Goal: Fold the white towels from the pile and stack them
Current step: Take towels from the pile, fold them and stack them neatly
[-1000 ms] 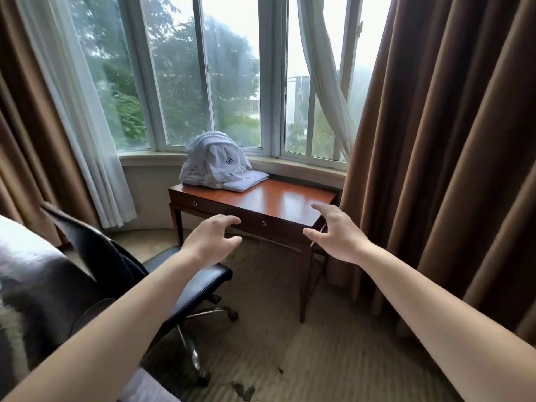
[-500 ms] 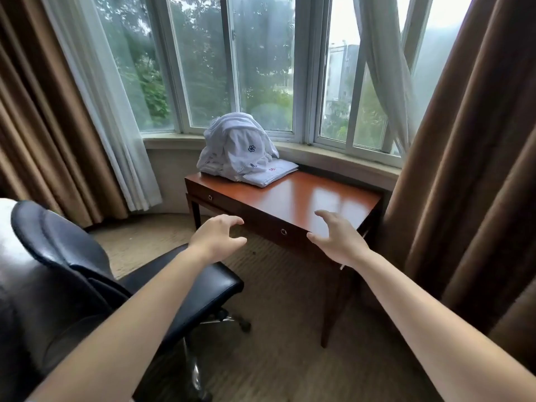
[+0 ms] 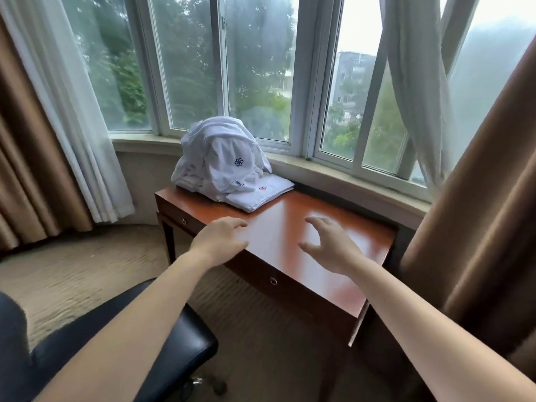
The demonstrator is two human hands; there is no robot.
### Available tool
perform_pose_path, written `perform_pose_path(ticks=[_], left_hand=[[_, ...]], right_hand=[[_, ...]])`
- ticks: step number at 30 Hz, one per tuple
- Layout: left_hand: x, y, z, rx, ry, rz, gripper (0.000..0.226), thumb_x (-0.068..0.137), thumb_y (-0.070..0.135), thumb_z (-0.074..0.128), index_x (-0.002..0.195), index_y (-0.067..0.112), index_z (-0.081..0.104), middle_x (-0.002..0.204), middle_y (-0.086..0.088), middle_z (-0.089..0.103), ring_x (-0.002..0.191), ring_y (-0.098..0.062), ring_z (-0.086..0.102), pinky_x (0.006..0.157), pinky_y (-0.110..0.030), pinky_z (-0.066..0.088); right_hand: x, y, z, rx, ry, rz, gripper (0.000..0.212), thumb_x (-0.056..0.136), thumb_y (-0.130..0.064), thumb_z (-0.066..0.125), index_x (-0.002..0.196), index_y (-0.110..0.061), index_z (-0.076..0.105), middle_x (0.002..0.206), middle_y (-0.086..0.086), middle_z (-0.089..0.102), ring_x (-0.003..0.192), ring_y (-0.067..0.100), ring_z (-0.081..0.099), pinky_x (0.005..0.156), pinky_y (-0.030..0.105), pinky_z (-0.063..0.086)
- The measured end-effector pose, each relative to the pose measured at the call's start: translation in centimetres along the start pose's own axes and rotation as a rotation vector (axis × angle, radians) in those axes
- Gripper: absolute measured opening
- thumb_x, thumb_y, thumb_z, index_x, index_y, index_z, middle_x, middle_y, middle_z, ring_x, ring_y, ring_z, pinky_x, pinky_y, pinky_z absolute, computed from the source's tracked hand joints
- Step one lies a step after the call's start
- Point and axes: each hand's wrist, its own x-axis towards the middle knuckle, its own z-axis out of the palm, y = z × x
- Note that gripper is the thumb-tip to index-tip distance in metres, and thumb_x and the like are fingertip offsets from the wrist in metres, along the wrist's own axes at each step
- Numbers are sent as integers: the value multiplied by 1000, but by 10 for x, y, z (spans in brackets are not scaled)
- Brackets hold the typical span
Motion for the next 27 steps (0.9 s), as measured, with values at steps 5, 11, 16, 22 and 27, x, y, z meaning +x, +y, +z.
perform_pose_path(ticks=[5, 11, 16, 22, 27], left_hand=[[93, -34, -1, 8, 40, -34, 41, 86, 26, 63, 127, 23, 60, 133, 4, 58, 122, -15, 52, 101, -28, 41], [180, -82, 13, 28, -42, -92, 42, 84, 28, 65, 126, 23, 61, 130, 3, 60, 120, -15, 53, 100, -30, 43], [260, -134, 23, 78, -71, -147, 42, 85, 28, 65, 126, 24, 61, 130, 4, 60, 119, -14, 54, 99, -28, 43], [371, -166, 25, 89, -65, -202, 37, 86, 27, 63, 123, 24, 63, 126, 4, 62, 113, -14, 57, 90, -24, 43], [434, -196, 25, 123, -73, -255, 40, 88, 31, 61, 128, 26, 58, 133, 5, 57, 118, -15, 54, 93, -28, 44]], right_hand=[[96, 13, 11, 1, 5, -20, 62, 92, -40, 59, 147, -23, 34, 149, -3, 35, 136, 17, 34, 108, 33, 33], [203, 21, 44, -26, -57, -37, 63, 91, -43, 57, 147, -26, 33, 151, -5, 33, 137, 17, 33, 105, 32, 37], [312, 19, 82, 26, -83, -113, 63, 90, -40, 59, 146, -23, 35, 149, 0, 35, 135, 19, 35, 105, 34, 36], [438, 31, 110, 57, -149, -156, 62, 91, -39, 57, 146, -23, 33, 148, 2, 35, 134, 21, 34, 105, 36, 36], [506, 45, 128, 83, -174, -148, 61, 92, -38, 57, 146, -22, 33, 146, 2, 37, 131, 20, 38, 103, 37, 40]])
